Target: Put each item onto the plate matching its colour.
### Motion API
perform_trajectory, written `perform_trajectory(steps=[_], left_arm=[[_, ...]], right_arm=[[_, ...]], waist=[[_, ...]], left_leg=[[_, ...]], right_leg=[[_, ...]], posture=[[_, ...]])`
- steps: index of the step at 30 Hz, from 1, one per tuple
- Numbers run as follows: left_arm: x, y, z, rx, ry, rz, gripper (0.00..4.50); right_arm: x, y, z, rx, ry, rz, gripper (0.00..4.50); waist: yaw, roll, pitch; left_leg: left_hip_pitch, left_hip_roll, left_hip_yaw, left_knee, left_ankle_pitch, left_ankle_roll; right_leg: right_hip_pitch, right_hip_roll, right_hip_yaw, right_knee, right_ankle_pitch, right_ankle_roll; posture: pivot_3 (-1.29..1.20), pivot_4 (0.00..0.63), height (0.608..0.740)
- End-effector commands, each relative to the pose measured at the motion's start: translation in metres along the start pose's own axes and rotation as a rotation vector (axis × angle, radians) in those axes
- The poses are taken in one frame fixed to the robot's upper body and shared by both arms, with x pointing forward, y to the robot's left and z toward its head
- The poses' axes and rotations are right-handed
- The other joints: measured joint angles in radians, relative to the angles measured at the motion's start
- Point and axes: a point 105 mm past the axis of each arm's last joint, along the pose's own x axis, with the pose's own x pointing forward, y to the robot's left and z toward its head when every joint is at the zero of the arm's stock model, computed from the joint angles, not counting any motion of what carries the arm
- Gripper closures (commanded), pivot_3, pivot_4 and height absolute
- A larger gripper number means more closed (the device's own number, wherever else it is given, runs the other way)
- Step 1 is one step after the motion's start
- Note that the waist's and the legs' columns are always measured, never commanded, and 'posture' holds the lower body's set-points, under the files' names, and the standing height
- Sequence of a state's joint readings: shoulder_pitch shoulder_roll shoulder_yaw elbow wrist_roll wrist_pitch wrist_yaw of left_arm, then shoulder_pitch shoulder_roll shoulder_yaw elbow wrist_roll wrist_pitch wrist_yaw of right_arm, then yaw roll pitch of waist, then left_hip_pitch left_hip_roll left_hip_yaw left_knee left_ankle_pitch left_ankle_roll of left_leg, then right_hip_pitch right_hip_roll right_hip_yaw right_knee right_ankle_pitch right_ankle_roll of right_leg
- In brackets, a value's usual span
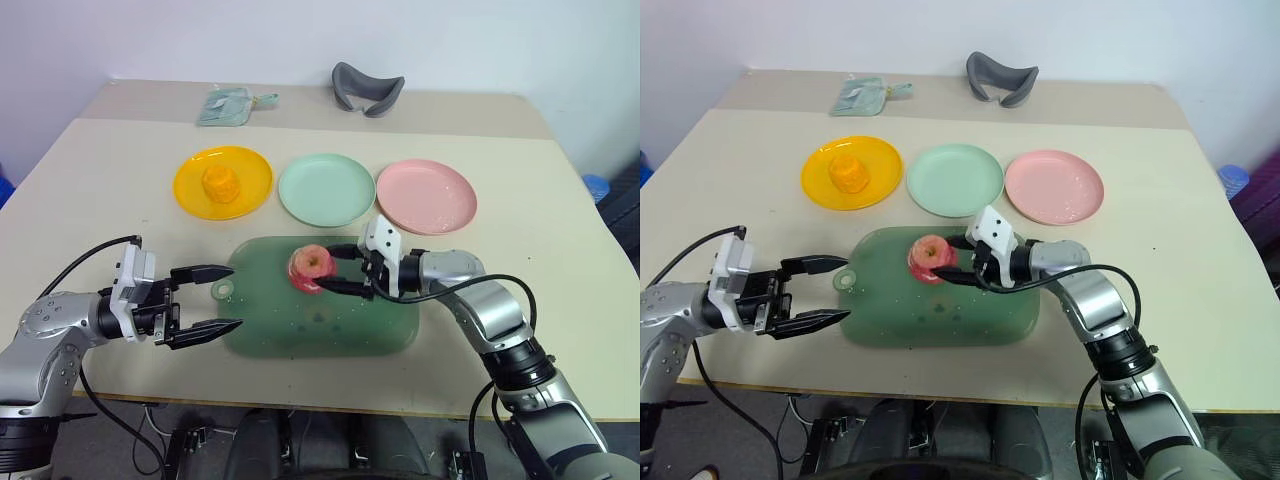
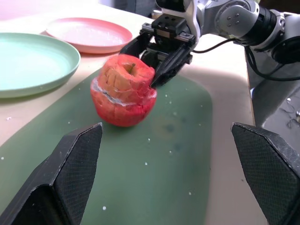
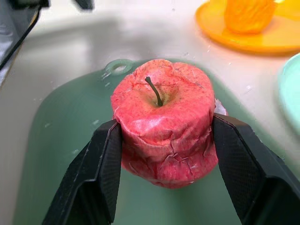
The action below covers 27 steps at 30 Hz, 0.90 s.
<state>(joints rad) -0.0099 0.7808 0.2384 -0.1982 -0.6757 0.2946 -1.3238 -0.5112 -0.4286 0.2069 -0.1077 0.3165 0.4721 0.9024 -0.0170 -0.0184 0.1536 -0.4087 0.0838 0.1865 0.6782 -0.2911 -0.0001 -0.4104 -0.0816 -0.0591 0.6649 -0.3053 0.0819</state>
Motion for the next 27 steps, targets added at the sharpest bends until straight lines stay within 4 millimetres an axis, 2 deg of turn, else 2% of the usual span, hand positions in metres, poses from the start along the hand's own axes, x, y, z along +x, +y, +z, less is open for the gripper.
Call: perform_trajectory(steps=[1, 3, 5, 10, 13, 17, 19, 24, 27], left_arm=[[0.003, 0.001, 0.005, 0.032, -0.011, -0.002, 0.0], [0.007, 0.002, 0.005, 0.035, -0.023, 0.005, 0.0], [0.01, 0.003, 0.006, 0.039, -0.043, 0.014, 0.0], [0.021, 0.009, 0.013, 0.056, -0.095, 0.061, 0.0], [0.025, 0.013, 0.012, 0.062, -0.093, 0.086, 0.0], [0.028, 0.014, 0.011, 0.058, -0.1, 0.1, 0.0], [0.028, 0.014, 0.012, 0.059, -0.103, 0.101, 0.0], [0.027, 0.018, 0.015, 0.067, -0.122, 0.129, 0.0], [0.028, 0.019, 0.017, 0.064, -0.132, 0.142, 0.0]], right_arm=[[-0.014, -0.039, 0.046, -0.038, -0.125, -0.188, 1.78], [-0.028, -0.068, 0.067, -0.041, -0.162, -0.288, 1.78], [-0.042, -0.09, 0.078, -0.036, -0.178, -0.361, 1.78], [-0.079, -0.147, 0.071, -0.005, -0.161, -0.627, 1.78], [-0.099, -0.17, 0.052, 0.074, -0.104, -0.737, 1.78], [-0.111, -0.184, 0.022, 0.113, -0.044, -0.806, 1.78], [-0.11, -0.185, 0.008, 0.126, -0.015, -0.807, 1.78], [-0.106, -0.184, -0.016, 0.163, 0.027, -0.812, 1.78], [-0.106, -0.184, -0.022, 0.173, 0.032, -0.814, 1.78]], waist=[[0.0, 0.0, 0.0], [0.0, 0.0, 0.0], [0.003, 0.0, 0.0], [0.001, 0.0, 0.0], [-0.002, 0.002, 0.001], [-0.005, 0.003, 0.002], [-0.01, 0.004, 0.002], [-0.025, 0.007, 0.004], [-0.028, 0.007, 0.004]], left_leg=[[0.0, 0.0, 0.0, 0.0, 0.0, 0.0], [0.0, 0.0, 0.0, 0.0, 0.0, 0.0], [0.0, 0.0, 0.001, 0.0, 0.0, 0.0], [0.0, 0.0, 0.001, 0.0, 0.0, 0.0], [0.0, 0.0, 0.001, 0.0, 0.0, 0.0], [0.0, 0.0, 0.003, 0.0, 0.0, 0.0], [0.0, 0.0, 0.003, 0.0, 0.0, 0.0], [0.0, 0.0, 0.003, 0.0, 0.0, 0.0], [0.0, 0.0, 0.003, 0.0, 0.0, 0.0]], right_leg=[[0.0, 0.0, 0.0, 0.0, 0.0, 0.0], [0.0, 0.0, 0.0, 0.0, 0.0, 0.0], [0.0, 0.0, 0.0, 0.0, 0.0, 0.0], [0.0, 0.0, 0.0, 0.0, 0.0, 0.0], [0.0, 0.0, 0.0, 0.0, 0.0, 0.0], [0.0, 0.0, 0.001, 0.0, 0.0, 0.0], [0.0, 0.0, 0.001, 0.0, 0.0, 0.0], [0.0, 0.0, 0.001, 0.0, 0.0, 0.0], [0.0, 0.0, 0.001, 0.0, 0.0, 0.0]], posture=[[0.0, 0.15, 0.74], [0.0, 0.15, 0.74], [0.0, 0.15, 0.74], [0.0, 0.15, 0.74], [0.0, 0.15, 0.74], [0.0, 0.15, 0.74], [0.0, 0.15, 0.74], [0.0, 0.15, 0.74], [0.0, 0.15, 0.74]])
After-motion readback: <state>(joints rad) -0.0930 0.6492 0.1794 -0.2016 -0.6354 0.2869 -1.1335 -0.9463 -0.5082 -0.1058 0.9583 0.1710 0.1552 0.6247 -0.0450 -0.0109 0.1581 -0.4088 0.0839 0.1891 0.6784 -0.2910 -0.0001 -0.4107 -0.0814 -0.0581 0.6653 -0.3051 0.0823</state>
